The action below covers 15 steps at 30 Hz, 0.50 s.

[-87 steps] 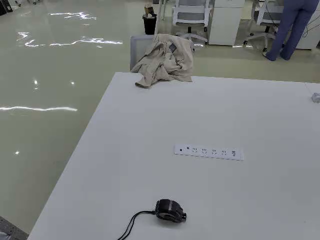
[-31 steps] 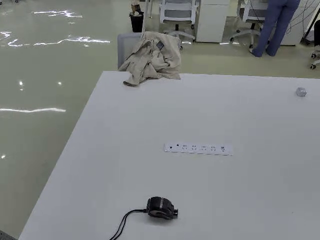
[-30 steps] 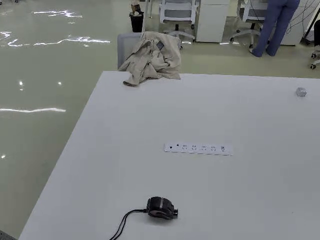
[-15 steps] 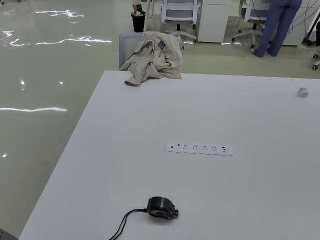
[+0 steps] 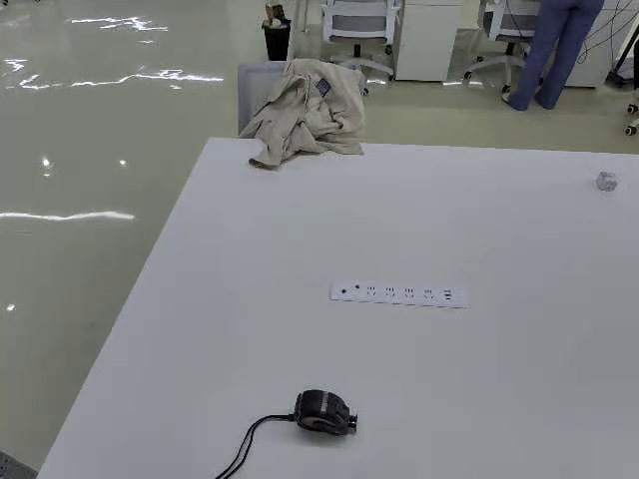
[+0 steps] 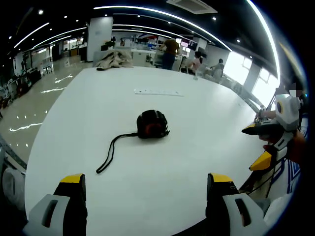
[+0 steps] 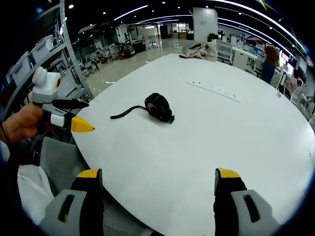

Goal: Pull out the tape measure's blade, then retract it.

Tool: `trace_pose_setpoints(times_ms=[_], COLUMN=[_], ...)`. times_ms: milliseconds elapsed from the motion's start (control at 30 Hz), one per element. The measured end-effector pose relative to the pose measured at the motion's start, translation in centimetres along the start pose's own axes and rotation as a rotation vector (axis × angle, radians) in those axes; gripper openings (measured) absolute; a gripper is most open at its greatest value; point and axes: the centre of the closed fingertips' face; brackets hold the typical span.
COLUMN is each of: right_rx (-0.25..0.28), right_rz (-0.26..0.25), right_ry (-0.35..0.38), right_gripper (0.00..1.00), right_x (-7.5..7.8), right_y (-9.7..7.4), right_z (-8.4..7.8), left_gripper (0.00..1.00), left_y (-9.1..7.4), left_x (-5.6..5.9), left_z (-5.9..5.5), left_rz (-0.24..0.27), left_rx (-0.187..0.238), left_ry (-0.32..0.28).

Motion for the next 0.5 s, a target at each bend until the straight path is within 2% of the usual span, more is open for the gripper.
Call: trace_pose_setpoints(times_ms=[500], right_rx=[0.005], right_rz=[0.001], right_ry=[-0.015], right_gripper=[0.97], right_x=[0.82], right_y=[0.83], right_z=[0.39], left_gripper=[1.0], left_y=[0.72], left_x=[0.04], left_z=[0.46], left_rz=[-0.009], left_rx=[0.006], left_ry=[0.016])
Point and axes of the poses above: the centre of the closed fingertips' face, and the gripper's own axes: y roughly forward along the fingers, x roughly to its right, z roughly out of its top, and after that the axes turned 4 degrees about z, right-handed
